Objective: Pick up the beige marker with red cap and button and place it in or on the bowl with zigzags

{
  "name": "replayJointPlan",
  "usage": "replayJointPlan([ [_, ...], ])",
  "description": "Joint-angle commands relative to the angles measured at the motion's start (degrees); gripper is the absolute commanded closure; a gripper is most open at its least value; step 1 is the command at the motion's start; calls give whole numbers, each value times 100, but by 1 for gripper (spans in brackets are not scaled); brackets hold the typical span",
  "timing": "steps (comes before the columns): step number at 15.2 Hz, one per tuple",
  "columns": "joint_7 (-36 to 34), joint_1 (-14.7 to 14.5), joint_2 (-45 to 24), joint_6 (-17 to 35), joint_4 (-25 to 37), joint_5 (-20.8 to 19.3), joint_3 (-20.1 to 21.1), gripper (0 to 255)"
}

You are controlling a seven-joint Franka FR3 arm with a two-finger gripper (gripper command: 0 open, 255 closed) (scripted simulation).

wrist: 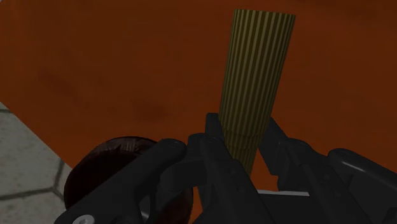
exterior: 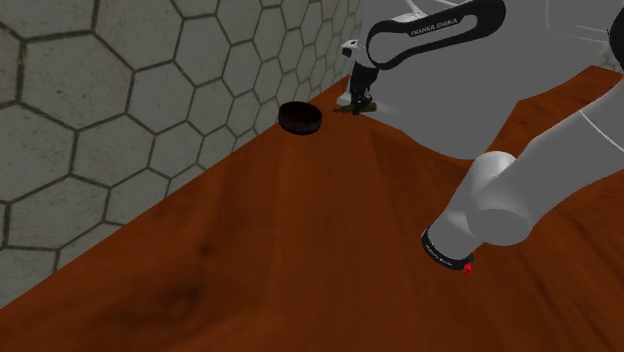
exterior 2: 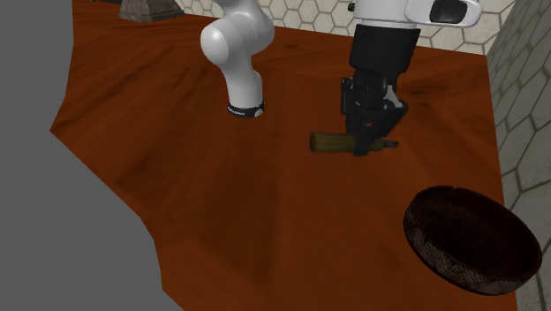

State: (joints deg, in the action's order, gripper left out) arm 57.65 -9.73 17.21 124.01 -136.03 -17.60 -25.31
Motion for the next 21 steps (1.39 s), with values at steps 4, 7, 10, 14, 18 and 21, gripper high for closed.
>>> replayJointPlan([
  [4, 67, -291, -1145, -3, 1083, 566, 19, 255],
  [7, 147, -370, -1807, -106, 1799, 905, 54, 255],
  [10, 227, -387, -2473, -279, 2584, 1231, 111, 255],
  [14, 299, -325, -3282, -579, 3634, 1580, 210, 255],
  [18, 292, -311, -3377, -302, 3445, 1610, 227, 255],
  [21, 292, -301, -3460, -97, 3318, 1639, 239, 255],
])
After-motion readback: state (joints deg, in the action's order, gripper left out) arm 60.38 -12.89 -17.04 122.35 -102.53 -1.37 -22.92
